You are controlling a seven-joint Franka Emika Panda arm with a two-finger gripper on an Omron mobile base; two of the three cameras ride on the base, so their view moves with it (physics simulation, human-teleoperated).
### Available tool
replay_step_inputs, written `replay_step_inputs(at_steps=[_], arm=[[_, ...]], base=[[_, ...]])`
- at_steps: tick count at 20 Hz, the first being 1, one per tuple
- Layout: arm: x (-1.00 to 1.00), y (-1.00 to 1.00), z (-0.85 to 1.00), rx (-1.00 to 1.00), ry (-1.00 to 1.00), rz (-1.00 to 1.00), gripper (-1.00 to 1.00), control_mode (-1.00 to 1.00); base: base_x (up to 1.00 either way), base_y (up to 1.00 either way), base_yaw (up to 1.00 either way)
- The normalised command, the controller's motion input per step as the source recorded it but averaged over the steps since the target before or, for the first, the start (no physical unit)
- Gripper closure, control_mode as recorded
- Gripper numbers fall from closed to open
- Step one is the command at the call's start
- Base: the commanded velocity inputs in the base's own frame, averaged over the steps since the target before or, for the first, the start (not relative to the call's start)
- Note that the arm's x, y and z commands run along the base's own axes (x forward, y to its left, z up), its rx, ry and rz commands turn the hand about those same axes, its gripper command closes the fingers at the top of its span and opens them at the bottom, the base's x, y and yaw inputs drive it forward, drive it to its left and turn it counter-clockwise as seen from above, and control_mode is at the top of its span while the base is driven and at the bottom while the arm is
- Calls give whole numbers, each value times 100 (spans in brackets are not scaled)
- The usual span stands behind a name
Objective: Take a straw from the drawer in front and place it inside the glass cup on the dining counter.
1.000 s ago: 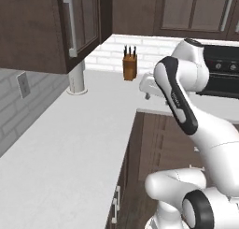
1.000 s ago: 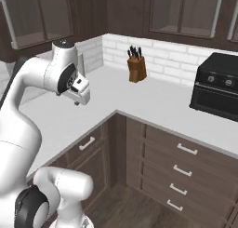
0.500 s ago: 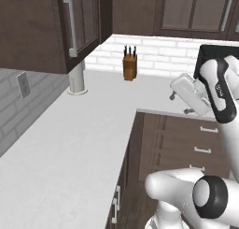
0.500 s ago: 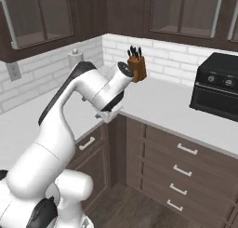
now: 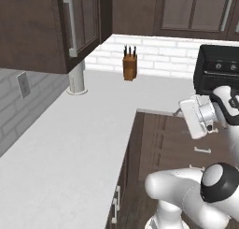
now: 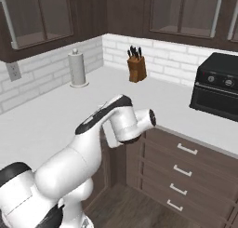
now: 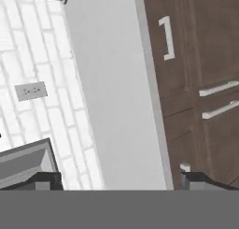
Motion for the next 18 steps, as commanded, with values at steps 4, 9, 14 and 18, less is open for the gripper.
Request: replay_step_inputs(at_steps=[4, 9, 14, 18], arm=[[21, 11, -94, 30, 1, 0, -100, -100], [26, 26, -73, 24, 0, 0, -100, -100], [44, 25, -55, 9, -2, 0, -100, -100], [54, 24, -51, 1, -6, 0, -100, -100]], base=[[0, 0, 0], [0, 0, 0], [0, 0, 0], [0, 0, 0]])
